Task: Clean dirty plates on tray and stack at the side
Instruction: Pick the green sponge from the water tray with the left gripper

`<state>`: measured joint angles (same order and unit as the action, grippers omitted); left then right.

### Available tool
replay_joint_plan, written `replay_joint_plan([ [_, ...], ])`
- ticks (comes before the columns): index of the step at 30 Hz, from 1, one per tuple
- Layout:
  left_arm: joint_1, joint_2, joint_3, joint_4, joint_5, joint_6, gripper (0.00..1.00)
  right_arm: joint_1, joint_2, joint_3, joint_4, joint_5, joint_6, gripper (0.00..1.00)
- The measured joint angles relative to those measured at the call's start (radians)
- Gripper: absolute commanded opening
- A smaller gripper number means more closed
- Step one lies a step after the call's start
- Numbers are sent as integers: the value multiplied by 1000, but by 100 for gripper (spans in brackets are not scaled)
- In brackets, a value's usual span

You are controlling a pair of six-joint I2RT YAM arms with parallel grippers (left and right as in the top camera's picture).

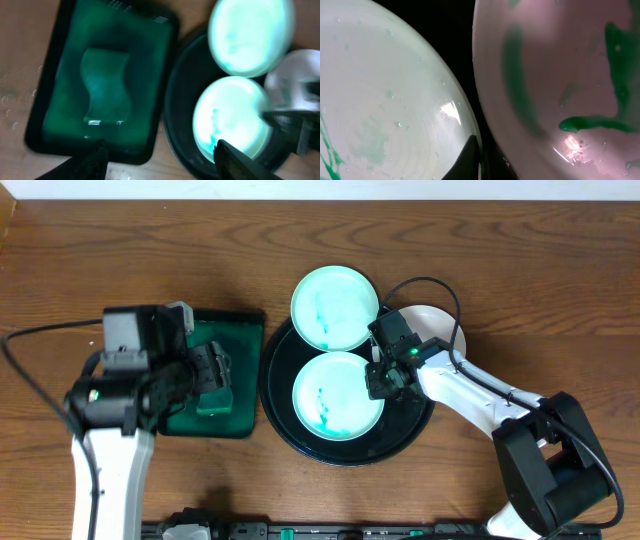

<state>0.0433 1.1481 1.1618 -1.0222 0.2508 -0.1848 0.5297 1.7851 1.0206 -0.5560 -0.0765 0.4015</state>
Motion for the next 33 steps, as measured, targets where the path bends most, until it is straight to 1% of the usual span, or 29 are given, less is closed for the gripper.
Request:
replay_joint_plan([
  [2, 0, 58, 0, -4, -60, -49, 63, 0, 0, 0, 0, 2, 0, 1],
  [7, 0, 216, -1, 5, -196, -148, 61, 0, 0, 0, 0, 3, -6, 1],
  [9, 0, 286, -1, 29, -227, -167, 58, 0, 0, 0, 0, 3, -8, 1],
  [14, 0, 475, -2, 96, -261, -188, 55, 0, 0, 0, 0, 3, -13, 1],
  [16, 0, 549, -2, 123, -268, -190, 51, 0, 0, 0, 0, 3, -15, 1],
  [18, 0, 618, -2, 149, -273, -196, 45, 0, 0, 0, 0, 3, -16, 1],
  [20, 0, 674, -2, 170, -272, -193, 30, 0, 0, 0, 0, 3, -16, 1],
  [21, 0, 696, -2, 179, -266, -187, 21, 0, 0, 0, 0, 3, -16, 1],
  [22, 0, 710, -2, 187, -257, -179, 9, 0, 0, 0, 0, 3, -16, 1],
  [23, -1, 715, -2, 192, -250, -174, 7, 0, 0, 0, 0, 3, -16, 1],
  [29, 2, 711, 0, 187, -212, -130, 7, 0, 0, 0, 0, 3, -16, 1],
  [33, 2, 667, 0, 148, -182, -105, 7, 0, 0, 0, 0, 3, -16, 1],
])
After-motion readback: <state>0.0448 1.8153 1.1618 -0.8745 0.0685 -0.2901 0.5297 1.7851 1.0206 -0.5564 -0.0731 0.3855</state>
